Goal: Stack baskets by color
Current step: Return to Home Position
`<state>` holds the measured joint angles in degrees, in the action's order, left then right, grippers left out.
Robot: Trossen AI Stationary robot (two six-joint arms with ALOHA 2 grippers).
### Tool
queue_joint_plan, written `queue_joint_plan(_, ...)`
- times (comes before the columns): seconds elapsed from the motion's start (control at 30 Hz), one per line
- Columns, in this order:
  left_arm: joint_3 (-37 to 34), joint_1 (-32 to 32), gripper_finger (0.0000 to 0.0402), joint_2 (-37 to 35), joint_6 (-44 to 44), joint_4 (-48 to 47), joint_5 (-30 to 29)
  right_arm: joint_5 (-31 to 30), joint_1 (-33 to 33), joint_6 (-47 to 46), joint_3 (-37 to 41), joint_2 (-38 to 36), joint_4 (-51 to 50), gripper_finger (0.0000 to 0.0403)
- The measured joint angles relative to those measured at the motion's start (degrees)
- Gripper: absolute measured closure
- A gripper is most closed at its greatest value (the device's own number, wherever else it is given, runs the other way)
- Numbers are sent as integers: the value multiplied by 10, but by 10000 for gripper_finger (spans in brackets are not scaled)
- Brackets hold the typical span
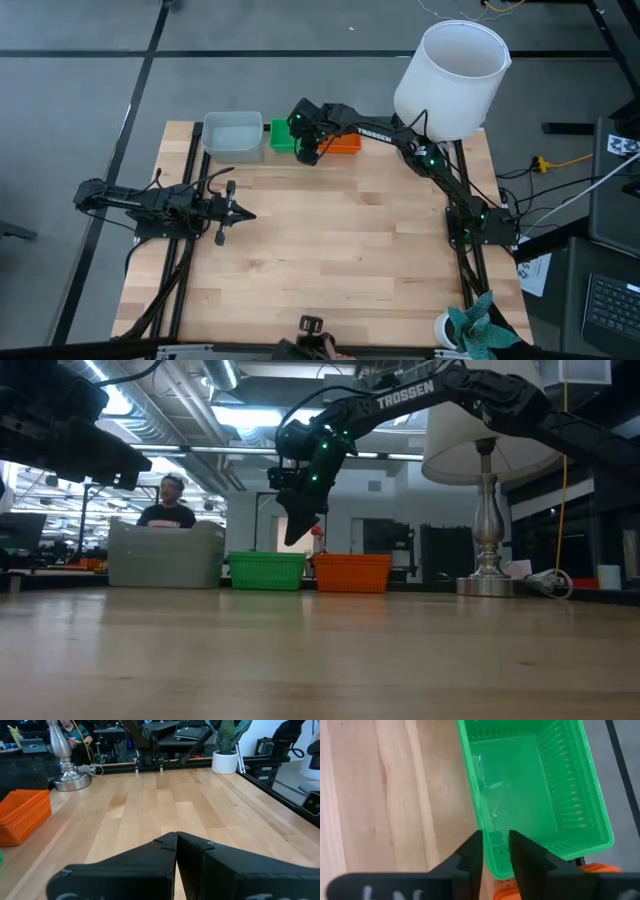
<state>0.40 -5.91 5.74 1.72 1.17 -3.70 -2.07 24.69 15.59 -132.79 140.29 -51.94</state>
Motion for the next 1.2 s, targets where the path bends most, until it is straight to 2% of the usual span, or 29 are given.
queue_joint_plan(0.3, 0, 0, 401, 0, 0, 0, 0, 0, -27, -19, -21, -27, -39, 299)
queue_joint_plan(0.6, 0, 0, 401, 0, 0, 0, 0, 2, -94, -81, -15, -60, -203, 307)
queue_joint_plan(0.8, 0, 0, 401, 0, 0, 0, 0, 2, -140, -87, 50, -60, -184, 307)
queue_joint_plan(0.97, 0, 0, 401, 0, 0, 0, 0, 23, -158, -103, 178, -85, -60, 307)
queue_joint_plan(1.1, 0, 0, 401, 0, 0, 0, 0, 26, -154, -94, 331, -158, 121, 307)
queue_joint_plan(1.2, 0, 0, 401, 0, 0, 0, 0, 55, -155, -97, 471, -229, 253, 307)
